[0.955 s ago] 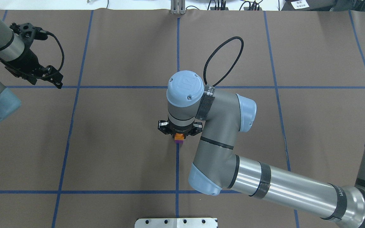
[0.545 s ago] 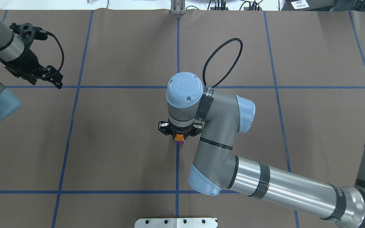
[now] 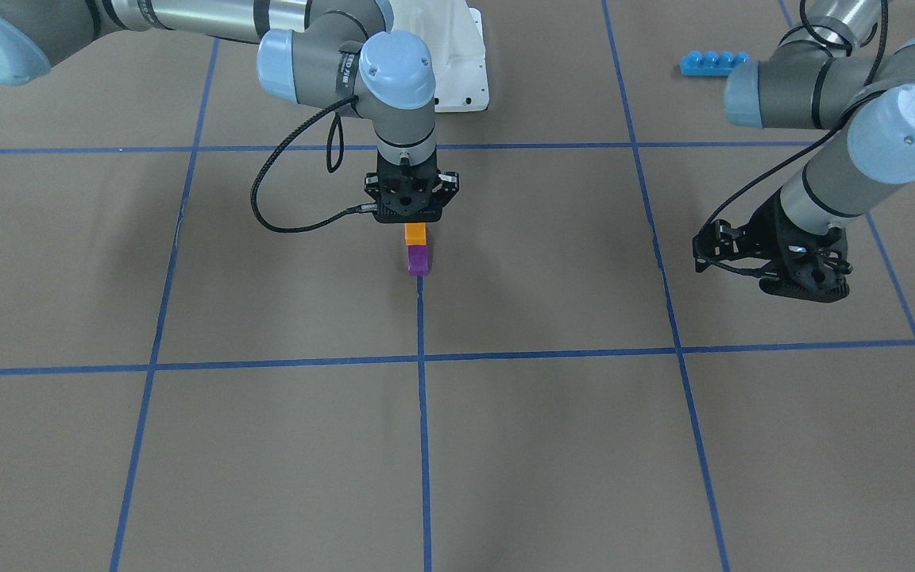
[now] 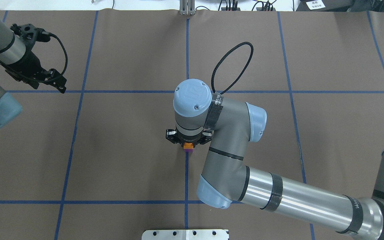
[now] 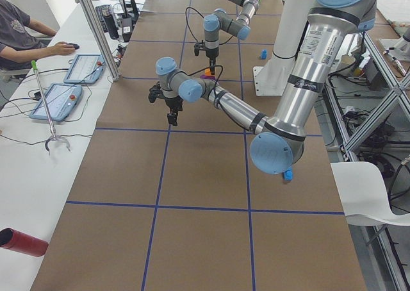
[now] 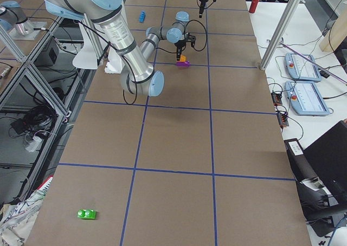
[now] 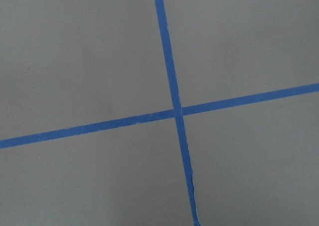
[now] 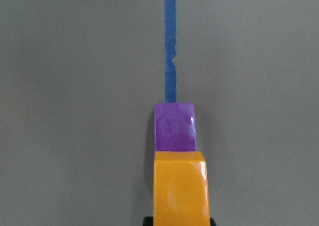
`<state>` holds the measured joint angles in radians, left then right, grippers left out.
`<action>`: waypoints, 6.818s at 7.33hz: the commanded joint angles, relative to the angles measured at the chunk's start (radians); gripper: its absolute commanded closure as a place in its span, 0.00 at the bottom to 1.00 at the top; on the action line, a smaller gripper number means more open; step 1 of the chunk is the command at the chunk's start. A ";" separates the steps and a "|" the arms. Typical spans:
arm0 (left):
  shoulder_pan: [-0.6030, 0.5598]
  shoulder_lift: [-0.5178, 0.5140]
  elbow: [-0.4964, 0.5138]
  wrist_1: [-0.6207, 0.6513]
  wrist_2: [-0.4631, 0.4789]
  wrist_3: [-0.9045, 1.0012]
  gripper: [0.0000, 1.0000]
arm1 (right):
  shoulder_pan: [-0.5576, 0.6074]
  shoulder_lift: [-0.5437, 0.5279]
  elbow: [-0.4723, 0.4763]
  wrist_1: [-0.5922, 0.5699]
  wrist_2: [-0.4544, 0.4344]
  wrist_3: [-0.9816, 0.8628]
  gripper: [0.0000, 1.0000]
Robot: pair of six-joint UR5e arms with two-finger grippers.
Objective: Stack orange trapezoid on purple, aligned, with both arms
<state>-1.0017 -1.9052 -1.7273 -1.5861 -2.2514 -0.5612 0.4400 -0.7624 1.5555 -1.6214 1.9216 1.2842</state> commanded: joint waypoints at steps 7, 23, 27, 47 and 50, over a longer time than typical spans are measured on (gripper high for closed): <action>0.000 0.001 -0.009 0.002 -0.001 -0.002 0.00 | -0.006 -0.002 0.000 0.000 -0.006 -0.026 1.00; -0.095 0.046 -0.035 0.017 -0.028 0.082 0.00 | 0.381 -0.346 0.428 -0.275 0.183 -0.223 0.00; -0.329 0.204 0.009 0.017 -0.030 0.485 0.00 | 0.815 -0.607 0.310 -0.275 0.345 -0.943 0.00; -0.497 0.210 0.158 0.063 -0.091 0.643 0.00 | 1.025 -0.745 0.093 -0.084 0.392 -1.267 0.00; -0.497 0.213 0.153 0.063 -0.094 0.644 0.00 | 1.025 -0.749 0.094 -0.084 0.392 -1.266 0.00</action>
<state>-1.4987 -1.6927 -1.5730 -1.5232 -2.3444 0.0822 1.4649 -1.5102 1.6491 -1.7058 2.3133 0.0186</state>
